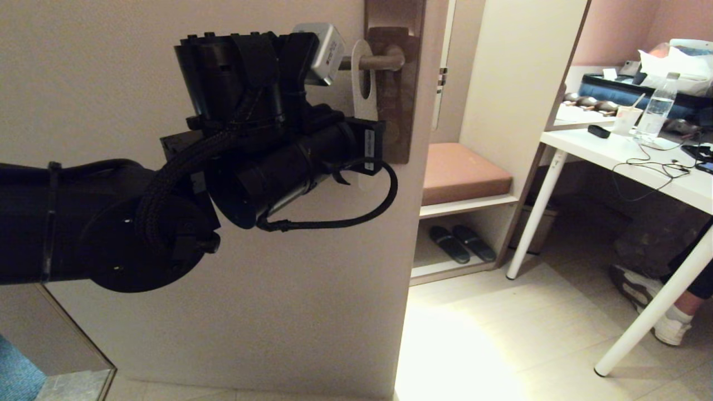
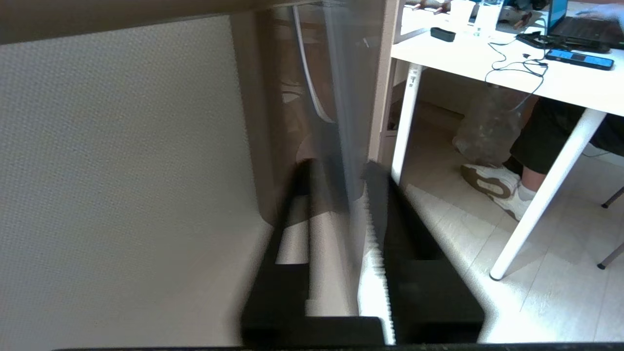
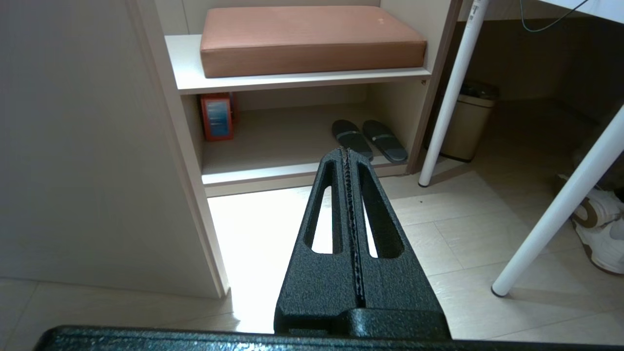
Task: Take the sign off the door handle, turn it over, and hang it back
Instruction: Hang the sign back with the other side facing out
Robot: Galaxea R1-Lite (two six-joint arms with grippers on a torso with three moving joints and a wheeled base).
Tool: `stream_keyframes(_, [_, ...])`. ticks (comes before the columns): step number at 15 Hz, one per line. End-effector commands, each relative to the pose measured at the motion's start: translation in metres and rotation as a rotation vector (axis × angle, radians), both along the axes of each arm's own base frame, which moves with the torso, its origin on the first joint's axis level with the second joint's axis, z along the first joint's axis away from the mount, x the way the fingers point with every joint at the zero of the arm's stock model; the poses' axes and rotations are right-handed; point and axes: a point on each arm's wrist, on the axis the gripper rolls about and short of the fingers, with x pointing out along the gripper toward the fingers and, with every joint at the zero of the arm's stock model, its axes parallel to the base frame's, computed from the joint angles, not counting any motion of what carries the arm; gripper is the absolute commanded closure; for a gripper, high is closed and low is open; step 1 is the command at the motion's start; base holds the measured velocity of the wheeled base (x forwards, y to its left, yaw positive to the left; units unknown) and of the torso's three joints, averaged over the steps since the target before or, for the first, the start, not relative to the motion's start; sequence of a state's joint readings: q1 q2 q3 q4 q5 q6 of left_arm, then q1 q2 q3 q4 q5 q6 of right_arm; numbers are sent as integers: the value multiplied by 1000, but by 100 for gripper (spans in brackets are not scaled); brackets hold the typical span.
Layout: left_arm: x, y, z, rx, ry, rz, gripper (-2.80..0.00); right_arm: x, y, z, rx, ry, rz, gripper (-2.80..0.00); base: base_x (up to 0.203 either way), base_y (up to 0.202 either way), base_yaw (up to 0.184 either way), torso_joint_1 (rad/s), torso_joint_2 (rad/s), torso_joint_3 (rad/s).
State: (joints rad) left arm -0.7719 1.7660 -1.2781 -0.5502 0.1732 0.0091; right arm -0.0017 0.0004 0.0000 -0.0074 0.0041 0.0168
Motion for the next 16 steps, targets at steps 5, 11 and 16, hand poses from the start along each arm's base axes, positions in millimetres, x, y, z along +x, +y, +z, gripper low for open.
stream_keyframes(5, [-7, -1, 5, -13, -11, -12, -280, 0, 0, 0, 0, -1, 1, 0, 0, 0, 0, 0, 0, 0])
stream_keyframes(11, [-29, 20, 15, -35, -22, -18, -280, 0, 0, 0, 0, -1, 1, 0, 0, 0, 0, 0, 0, 0])
stream_keyframes(16, [-45, 51, 19, -45, -28, 19, -280, 0, 0, 0, 0, -1, 1, 0, 0, 0, 0, 0, 0, 0])
